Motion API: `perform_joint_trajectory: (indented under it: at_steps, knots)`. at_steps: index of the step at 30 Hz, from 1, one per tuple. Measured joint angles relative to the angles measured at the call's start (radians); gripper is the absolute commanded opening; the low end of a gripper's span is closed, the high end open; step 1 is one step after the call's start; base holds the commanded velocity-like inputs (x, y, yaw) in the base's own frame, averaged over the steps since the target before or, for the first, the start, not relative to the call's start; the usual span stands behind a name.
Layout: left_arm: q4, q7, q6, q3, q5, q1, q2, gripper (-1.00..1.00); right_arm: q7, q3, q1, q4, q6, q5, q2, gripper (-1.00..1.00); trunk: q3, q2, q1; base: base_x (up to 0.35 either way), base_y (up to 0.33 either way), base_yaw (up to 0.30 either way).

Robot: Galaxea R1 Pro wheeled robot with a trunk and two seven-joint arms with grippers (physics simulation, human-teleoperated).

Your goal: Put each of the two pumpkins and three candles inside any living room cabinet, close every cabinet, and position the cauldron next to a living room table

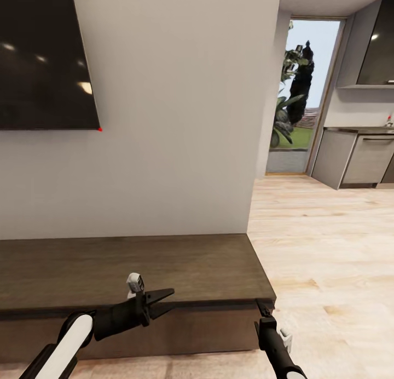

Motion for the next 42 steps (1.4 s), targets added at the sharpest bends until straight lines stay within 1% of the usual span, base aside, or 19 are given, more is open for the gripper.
perform_joint_trajectory:
  at_steps: [1, 4, 7, 12, 14, 18, 24, 26, 42]
  knots:
    - [0.000, 0.000, 0.000, 0.000, 0.000, 0.000, 0.000, 1.00, 0.000, 0.000, 0.000, 0.000, 0.000, 0.000, 0.000, 1.00, 0.000, 0.000, 0.000, 0.001, 0.000, 0.000]
    - [0.000, 0.000, 0.000, 0.000, 0.000, 0.000, 0.000, 1.00, 0.000, 0.000, 0.000, 0.000, 0.000, 0.001, 0.000, 1.00, -0.011, -0.001, 0.001, 0.000, 0.000, 0.000]
    - [0.000, 0.000, 0.000, 0.000, 0.000, 0.000, 0.001, 1.00, 0.000, 0.000, 0.000, 0.000, 0.000, 0.002, 0.000, 1.00, -0.012, -0.001, 0.001, 0.000, 0.000, 0.000]
    - [0.000, 0.000, 0.000, 0.000, 0.000, 0.000, 0.000, 1.00, 0.000, 0.000, 0.000, 0.000, 0.000, 0.003, 0.000, 1.00, -0.031, -0.002, 0.004, 0.000, 0.000, 0.000]
    - [0.000, 0.000, 0.000, 0.000, 0.000, 0.000, 0.000, 1.00, 0.001, 0.000, 0.000, 0.000, 0.000, 0.004, 0.000, 1.00, -0.031, -0.002, 0.004, 0.000, 0.000, 0.000]
    - [0.000, 0.000, 0.000, 0.000, 0.000, 0.000, 0.000, 1.00, 0.002, 0.000, 0.000, 0.000, 0.000, 0.005, 0.000, 1.00, -0.046, -0.003, 0.005, 0.000, 0.000, 0.000]
    - [0.000, 0.000, 0.001, 0.000, 0.001, 0.000, 0.000, 1.00, 0.048, 0.000, 0.000, 0.000, 0.000, 0.005, -0.001, 1.00, -0.046, -0.003, 0.005, 0.000, 0.000, 0.000]
    - [-0.001, 0.000, 0.001, 0.000, 0.000, 0.000, 0.000, 1.00, 0.052, 0.001, 0.000, 0.000, 0.000, 0.005, -0.001, 1.00, -0.046, -0.003, 0.005, 0.000, 0.000, 0.000]
    - [-0.002, 0.000, 0.000, -0.001, 0.000, 0.000, 0.000, 1.00, 0.057, 0.001, 0.000, 0.000, -0.003, 0.006, -0.001, 1.00, -0.046, -0.003, 0.005, 0.047, -0.023, 0.000]
